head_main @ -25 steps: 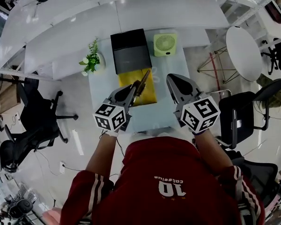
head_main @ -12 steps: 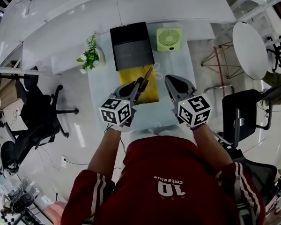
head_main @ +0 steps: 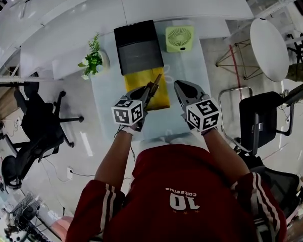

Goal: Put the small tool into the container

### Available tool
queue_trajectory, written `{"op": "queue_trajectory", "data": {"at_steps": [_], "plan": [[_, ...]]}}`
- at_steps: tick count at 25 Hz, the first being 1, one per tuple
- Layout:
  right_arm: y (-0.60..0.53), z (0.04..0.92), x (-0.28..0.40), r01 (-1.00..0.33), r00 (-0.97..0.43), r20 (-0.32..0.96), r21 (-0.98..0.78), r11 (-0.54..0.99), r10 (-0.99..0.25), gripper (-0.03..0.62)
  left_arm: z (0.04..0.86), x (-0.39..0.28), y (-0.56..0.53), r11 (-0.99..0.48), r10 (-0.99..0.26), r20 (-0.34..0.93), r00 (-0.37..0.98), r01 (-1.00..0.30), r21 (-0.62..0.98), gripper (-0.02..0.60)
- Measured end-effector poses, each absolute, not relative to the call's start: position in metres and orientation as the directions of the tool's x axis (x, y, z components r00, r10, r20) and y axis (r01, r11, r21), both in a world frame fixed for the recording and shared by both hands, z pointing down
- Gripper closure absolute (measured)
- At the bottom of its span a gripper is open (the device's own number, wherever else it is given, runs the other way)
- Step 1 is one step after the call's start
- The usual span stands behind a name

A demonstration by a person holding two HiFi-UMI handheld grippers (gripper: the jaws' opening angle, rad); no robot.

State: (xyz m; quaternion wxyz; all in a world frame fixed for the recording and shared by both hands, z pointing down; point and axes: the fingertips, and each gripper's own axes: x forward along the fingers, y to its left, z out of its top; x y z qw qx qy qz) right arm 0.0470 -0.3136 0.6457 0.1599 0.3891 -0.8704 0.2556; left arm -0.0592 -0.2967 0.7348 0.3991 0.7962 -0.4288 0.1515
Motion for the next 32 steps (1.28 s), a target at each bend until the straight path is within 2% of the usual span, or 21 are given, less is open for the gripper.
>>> {"op": "queue_trajectory", "data": {"at_steps": [18,24,32], "plan": [[-0.302,0.661,0.058,-0.778,-0.619,0.528,-0.31,0.547,-0.581,0.589,0.8,-0.053,-0.29,-0.222,-0.471,0.663,0.582,-0.805,0.55,0.551],[-0.303,0.658,0.055,-0.772,-0.626,0.526,-0.313,0.553,-0.576,0.589,0.812,-0.062,-0.288,-0.182,-0.47,0.693,0.546,-0.829,0.53,0.547],[-0.302,0.659,0.051,-0.766,-0.632,0.531,-0.313,0.562,-0.565,0.589,0.814,-0.077,-0.292,-0.223,-0.473,0.741,0.476,-0.879,0.422,0.525]]}}
